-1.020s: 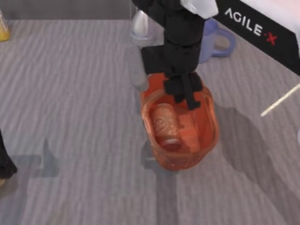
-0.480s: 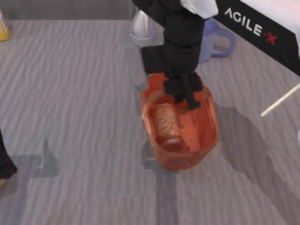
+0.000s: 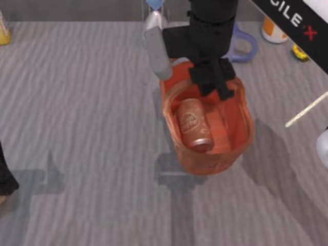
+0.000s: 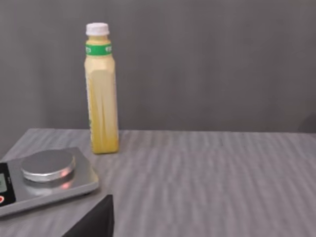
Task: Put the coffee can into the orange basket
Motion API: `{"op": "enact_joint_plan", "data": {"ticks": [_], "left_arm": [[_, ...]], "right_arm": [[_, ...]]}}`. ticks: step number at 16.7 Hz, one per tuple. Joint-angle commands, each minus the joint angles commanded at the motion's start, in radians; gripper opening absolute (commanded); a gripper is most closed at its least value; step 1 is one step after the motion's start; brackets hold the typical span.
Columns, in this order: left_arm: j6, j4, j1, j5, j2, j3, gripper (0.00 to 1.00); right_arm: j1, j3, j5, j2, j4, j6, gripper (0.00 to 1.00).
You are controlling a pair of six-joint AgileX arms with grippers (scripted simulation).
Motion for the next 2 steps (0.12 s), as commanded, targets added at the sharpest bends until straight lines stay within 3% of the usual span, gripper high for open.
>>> {"op": "enact_joint_plan", "data": {"ticks": [2], "left_arm": [[0.000, 0.000, 0.000, 0.000, 0.000, 0.000, 1.00]], "right_arm": [[-0.002, 0.023, 0.000, 0.004, -0.022, -0.003, 0.00]]}}
